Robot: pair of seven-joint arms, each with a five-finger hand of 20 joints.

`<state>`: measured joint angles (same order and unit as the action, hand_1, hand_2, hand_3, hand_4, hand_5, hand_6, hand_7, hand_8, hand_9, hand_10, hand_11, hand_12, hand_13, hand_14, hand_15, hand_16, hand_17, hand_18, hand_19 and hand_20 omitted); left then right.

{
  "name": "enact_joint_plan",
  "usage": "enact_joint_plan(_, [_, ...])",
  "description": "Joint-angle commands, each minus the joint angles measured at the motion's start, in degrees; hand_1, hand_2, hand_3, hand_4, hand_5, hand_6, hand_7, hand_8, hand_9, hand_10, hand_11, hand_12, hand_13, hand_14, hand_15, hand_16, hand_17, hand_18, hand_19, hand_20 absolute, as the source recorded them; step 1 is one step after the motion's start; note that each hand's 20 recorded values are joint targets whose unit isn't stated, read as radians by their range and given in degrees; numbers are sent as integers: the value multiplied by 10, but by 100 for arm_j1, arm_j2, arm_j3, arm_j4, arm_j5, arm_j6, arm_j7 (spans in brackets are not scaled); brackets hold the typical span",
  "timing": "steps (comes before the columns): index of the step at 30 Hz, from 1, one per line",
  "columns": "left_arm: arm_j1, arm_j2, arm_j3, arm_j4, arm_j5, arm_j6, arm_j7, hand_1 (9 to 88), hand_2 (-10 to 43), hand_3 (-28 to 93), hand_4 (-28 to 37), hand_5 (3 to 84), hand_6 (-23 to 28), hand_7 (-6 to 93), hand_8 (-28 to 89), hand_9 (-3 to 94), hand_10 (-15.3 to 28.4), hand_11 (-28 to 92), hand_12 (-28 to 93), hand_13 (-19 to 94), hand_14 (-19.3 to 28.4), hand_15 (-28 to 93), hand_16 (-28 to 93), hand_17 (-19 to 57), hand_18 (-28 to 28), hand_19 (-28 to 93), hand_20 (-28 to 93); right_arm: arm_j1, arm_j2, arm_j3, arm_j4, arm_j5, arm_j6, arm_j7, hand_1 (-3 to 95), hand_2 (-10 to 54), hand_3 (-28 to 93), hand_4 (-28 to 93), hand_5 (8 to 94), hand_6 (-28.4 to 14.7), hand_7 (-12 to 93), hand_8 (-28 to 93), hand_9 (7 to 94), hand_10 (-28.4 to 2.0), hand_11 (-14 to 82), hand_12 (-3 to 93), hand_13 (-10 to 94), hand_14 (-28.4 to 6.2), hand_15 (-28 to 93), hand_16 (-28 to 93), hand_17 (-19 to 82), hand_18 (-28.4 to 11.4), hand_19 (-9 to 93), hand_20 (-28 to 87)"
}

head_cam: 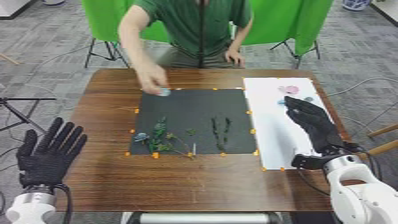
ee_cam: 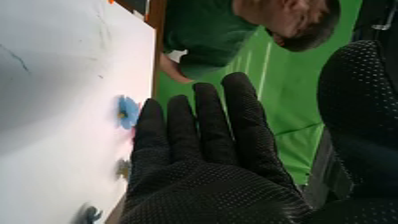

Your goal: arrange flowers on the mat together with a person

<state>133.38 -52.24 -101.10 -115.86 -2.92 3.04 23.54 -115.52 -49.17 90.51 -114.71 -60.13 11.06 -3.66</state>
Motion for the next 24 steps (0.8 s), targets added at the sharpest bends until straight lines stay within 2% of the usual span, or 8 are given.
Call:
enact_joint_plan(1, [129,-90,10,-36,22,34,-8,239,111,699,-283,438,58,89,-92,401,140,148,76,289,147,276,-67,-27,119,252,115,-193,-11,137,-69,-77,-30,4,301,-69,753,-237,405,-38,130,-111,370,-111,32,98,245,-57,59,37,183,-51,-3,181])
enact_joint_plan(2, [88,-88,17,-15,30,31,-51,240,111,699,-283,437,58,90,-92,401,139,148,76,289,147,276,-67,-27,119,252,115,-221,-25,151,-87,-91,-25,20,301,-69,753,-237,405,-38,130,-111,369,-111,32,97,245,-57,61,34,183,-51,-2,181])
enact_joint_plan(3, [105,-88,17,-24,24,37,-17,240,111,698,-283,437,58,90,-92,401,140,148,77,289,147,276,-67,-27,119,252,114,-174,-32,126,-63,-100,-59,24,302,-69,753,-237,406,-38,130,-111,369,-111,33,97,244,-57,63,31,183,-52,-2,181])
enact_joint_plan(11, [46,-103,50,-6,29,52,-45,240,112,698,-283,438,58,91,-93,402,140,148,77,289,146,276,-67,-27,119,252,114,-138,-78,98,-45,-173,-103,115,304,-69,751,-237,405,-38,128,-110,365,-112,32,97,241,-61,74,16,182,-54,-2,182])
enact_joint_plan(20, [115,-112,30,-41,19,57,-1,239,112,699,-283,437,58,90,-93,402,141,148,76,289,147,277,-66,-28,120,253,114,-143,-32,139,-38,-246,-55,97,308,-68,750,-235,404,-38,129,-110,362,-112,32,98,239,-63,80,8,181,-57,-1,183])
enact_joint_plan(22, [87,-59,66,-19,-8,41,26,240,112,698,-283,437,58,90,-92,401,141,149,77,289,146,277,-67,-28,120,253,114,-158,-32,176,-43,-333,-79,100,308,-69,750,-235,403,-38,130,-110,359,-113,32,99,238,-74,82,9,180,-61,0,184])
enact_joint_plan(24, [84,-63,69,-20,-8,44,19,239,112,699,-283,437,58,90,-92,401,140,149,77,289,147,277,-67,-28,120,253,114,-150,-11,208,-36,-515,-83,130,306,-72,755,-235,401,-38,133,-112,351,-115,31,105,231,-98,86,25,176,-89,39,202])
